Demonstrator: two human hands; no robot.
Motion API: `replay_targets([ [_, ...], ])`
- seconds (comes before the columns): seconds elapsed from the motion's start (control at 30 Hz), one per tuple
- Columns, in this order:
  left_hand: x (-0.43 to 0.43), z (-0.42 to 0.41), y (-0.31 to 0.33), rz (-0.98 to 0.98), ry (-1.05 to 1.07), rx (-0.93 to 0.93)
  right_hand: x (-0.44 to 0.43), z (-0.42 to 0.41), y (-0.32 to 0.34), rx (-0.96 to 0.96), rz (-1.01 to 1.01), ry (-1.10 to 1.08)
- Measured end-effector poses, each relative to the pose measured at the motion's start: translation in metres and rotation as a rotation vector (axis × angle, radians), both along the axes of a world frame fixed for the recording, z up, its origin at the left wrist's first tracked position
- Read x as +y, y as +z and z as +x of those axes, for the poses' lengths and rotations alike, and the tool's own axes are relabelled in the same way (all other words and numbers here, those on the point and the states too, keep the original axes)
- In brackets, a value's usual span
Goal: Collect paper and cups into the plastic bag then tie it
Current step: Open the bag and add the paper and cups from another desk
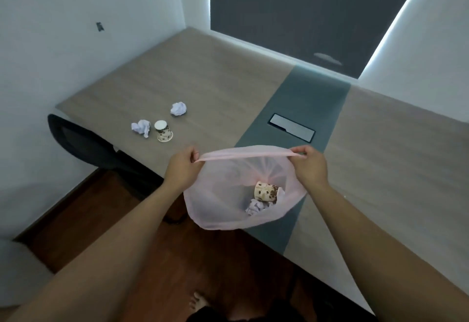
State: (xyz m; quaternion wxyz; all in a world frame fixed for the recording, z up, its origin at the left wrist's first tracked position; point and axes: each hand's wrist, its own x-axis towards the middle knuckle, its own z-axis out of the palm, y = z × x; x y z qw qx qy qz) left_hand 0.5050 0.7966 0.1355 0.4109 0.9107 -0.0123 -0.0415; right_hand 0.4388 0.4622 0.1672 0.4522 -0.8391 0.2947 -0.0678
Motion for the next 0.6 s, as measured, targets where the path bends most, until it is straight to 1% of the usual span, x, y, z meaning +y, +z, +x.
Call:
replay_targets([
  [0.13,0.054,0.024,0.006,0.034,0.024,0.045,0.047,0.032,0.008,0.001,0.030,0.000],
  [0.27,0.092,0.053,0.006,-0.036,-0.021,0.061,0.081,0.062,0.017,-0.012,0.025,0.026],
  [0.37,0.114,0.071,0.005,-0.117,-0.064,0.076,0.098,0.086,0.024,0.030,-0.019,0.177],
  [0.47,0.130,0.094,0.009,-0.177,-0.120,0.131,0.111,0.113,0.026,0.067,-0.081,0.328],
  [0.53,0.139,0.111,0.011,-0.190,-0.126,0.132,0.119,0.132,0.025,0.060,-0.077,0.354],
  [0.6,0.145,0.126,0.013,-0.169,-0.087,0.105,0.127,0.152,0.026,0.049,-0.069,0.363],
])
